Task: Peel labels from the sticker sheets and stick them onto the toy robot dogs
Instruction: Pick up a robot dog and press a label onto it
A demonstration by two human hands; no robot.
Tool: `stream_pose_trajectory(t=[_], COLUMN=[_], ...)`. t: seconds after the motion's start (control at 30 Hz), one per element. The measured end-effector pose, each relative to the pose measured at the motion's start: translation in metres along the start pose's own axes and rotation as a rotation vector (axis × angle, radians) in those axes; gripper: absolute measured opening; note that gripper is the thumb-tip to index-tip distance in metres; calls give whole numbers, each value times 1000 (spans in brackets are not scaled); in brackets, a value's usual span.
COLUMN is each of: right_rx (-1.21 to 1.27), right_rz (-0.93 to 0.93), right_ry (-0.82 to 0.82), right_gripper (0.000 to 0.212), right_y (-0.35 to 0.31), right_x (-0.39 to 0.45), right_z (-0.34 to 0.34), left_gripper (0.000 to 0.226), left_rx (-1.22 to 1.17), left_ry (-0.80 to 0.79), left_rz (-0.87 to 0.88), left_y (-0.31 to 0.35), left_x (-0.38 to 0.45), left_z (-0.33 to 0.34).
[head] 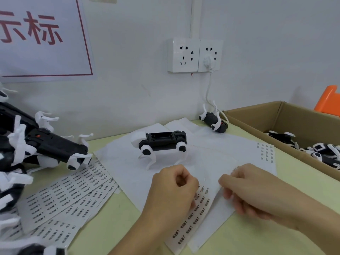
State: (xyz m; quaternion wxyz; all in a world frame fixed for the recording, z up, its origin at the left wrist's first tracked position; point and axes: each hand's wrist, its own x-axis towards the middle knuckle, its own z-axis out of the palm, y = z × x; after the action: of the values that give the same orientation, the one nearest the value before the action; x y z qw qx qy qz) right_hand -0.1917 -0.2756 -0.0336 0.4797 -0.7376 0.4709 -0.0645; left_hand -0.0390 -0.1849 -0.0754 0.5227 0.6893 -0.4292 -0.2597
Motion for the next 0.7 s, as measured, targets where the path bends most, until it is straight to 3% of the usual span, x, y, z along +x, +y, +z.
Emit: stream_pose_trajectory(t=[0.1, 0.2, 0.37, 0.47, 0.53, 0.7], right_rx=[46, 296, 491, 541, 579, 643], right_rz=[-66, -149, -221, -236, -241, -235], right_ry=[-21, -92, -173, -138, -102, -65], right_gripper=[41, 29, 20, 28, 16, 29], right_y=[-3, -8, -7, -6, -6, -4], right_x=[-3, -4, -4, -4, -3, -2], right_z=[-5, 7, 27, 31, 32, 32], left_gripper=[22, 25, 20, 22, 25, 29], left_rx=[-49, -20, 252, 461, 529, 689], left_ry=[94, 194, 367, 403, 470, 532], left_rz=[39, 130, 345, 487, 539, 679], left_y=[-1, -1, -2, -3, -5, -8], left_x=[-2, -5, -7, -7, -6, -3], left_z=[2, 3, 9, 12, 13, 10])
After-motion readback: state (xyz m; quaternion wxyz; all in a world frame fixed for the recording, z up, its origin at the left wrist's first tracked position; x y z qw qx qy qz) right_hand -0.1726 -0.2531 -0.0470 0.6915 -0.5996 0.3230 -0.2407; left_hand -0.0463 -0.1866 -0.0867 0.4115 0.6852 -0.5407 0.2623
